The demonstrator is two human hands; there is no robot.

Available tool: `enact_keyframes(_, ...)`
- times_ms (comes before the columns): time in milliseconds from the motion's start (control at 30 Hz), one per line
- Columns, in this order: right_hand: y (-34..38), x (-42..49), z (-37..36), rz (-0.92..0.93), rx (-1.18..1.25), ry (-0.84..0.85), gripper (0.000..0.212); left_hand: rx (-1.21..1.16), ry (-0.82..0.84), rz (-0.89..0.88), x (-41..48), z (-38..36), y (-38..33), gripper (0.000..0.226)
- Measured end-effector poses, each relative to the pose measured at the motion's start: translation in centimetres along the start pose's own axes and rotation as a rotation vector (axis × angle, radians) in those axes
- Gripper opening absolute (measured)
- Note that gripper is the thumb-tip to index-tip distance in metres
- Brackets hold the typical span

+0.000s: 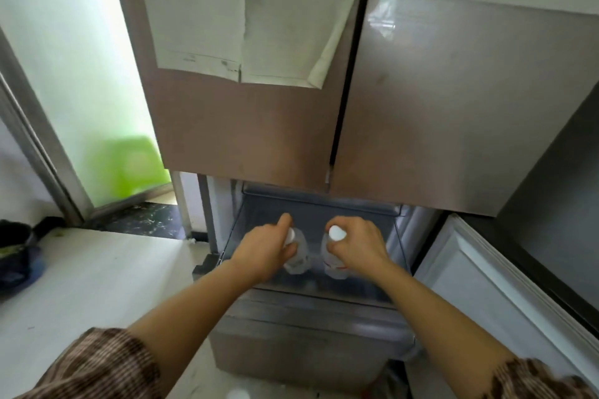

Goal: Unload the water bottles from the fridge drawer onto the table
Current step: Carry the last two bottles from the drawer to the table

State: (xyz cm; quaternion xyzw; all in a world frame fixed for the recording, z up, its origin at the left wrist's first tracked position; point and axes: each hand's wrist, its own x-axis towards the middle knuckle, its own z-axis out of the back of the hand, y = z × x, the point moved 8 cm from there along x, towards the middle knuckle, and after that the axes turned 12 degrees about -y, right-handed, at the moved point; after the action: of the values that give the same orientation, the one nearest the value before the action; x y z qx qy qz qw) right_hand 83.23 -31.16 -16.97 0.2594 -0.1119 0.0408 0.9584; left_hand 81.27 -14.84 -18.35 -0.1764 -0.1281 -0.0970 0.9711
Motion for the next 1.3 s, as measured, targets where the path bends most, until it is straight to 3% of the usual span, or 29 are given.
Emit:
enact_keyframes(233, 13.1, -3.5, 4.3, 0.156, 0.182, -0.145, 0.016, -0.142, -0.359, 0.148, -7.7, 12.4, 6.0, 0.028)
enact_keyframes(367, 20.9, -6.8, 3.9, 0.244, 0.239, -0.137, 0.014, -0.060, -0.478, 0.165, -13.5, 18.7, 9.8, 0.027)
enact_keyframes(500, 28.0, -10.7, 0.5, 0.302, 0.322, -0.046, 0.012, 0.026, -0.500, 0.258, -20.8, 23.2, 15.0, 0.027)
enact_keyframes(633, 35.0, -15.4, -5.9, 0.374, 0.356, 0.132, 0.020, 0.099, -0.440, 0.348, -28.9, 24.8, 20.8, 0.029)
enact_keyframes(900, 49.6, -25.6, -18.7, 0.601, 0.332, 0.446, 0.016, 0.250, -0.354, 0.639, -43.8, 28.1, 32.8, 0.029)
enact_keyframes(1300, 74.0, -37.0, -33.6, 0.937, 0.387, 0.710, 0.017, 0.427, -0.370, 1.016, -61.2, 37.4, 50.3, 0.024)
